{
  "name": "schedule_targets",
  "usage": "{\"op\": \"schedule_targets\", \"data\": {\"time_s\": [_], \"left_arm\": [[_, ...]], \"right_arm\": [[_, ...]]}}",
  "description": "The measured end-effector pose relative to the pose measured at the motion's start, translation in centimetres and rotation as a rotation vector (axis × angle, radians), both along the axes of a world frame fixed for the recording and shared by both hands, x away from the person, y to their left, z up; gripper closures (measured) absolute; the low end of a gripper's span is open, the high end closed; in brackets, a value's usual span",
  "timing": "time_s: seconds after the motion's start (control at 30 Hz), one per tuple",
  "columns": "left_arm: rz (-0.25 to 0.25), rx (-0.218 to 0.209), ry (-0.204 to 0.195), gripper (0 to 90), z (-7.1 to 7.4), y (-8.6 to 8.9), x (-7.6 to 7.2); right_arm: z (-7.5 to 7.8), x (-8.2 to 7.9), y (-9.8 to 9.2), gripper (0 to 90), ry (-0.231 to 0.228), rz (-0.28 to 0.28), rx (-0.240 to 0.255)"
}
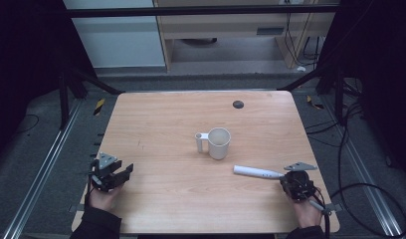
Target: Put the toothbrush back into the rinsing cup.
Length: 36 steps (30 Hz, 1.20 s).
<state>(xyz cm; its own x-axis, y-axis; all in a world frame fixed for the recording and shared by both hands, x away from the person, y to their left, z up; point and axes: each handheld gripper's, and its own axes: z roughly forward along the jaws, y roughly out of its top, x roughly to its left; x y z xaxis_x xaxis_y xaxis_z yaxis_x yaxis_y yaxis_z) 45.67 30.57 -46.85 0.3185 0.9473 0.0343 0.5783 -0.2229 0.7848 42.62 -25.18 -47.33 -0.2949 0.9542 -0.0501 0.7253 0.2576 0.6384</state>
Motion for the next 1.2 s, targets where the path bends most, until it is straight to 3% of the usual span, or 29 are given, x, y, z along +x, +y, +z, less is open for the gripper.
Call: {"op": "schedule_targets", "data": {"time_s": [0.2, 0.23, 0.5, 0.7, 0.87, 1.2], "left_arm": [[0.002, 0.0, 0.0, 49.9, 0.0, 0.0, 0.0], [0.002, 0.0, 0.001, 49.9, 0.0, 0.0, 0.1], [0.002, 0.002, 0.003, 50.1, 0.0, 0.1, 0.1], [0.0, 0.005, 0.005, 50.2, -0.1, 0.1, 0.1], [-0.001, 0.005, 0.006, 50.2, -0.1, 0.1, 0.1], [-0.004, 0.006, 0.008, 50.2, -0.1, 0.1, 0.2]], "right_arm": [[1.0, 0.9, 1.5, 90.0, -0.082, 0.034, 0.026], [1.2, 1.4, 2.1, 90.0, -0.1, 0.048, 0.049], [1.3, 3.6, 4.1, 90.0, -0.118, 0.081, 0.125], [0.7, 5.1, 5.8, 90.0, -0.087, 0.106, 0.177], [0.0, 6.1, 7.5, 90.0, -0.056, 0.139, 0.174], [-0.6, 6.1, 7.9, 90.0, -0.02, 0.156, 0.164]]}}
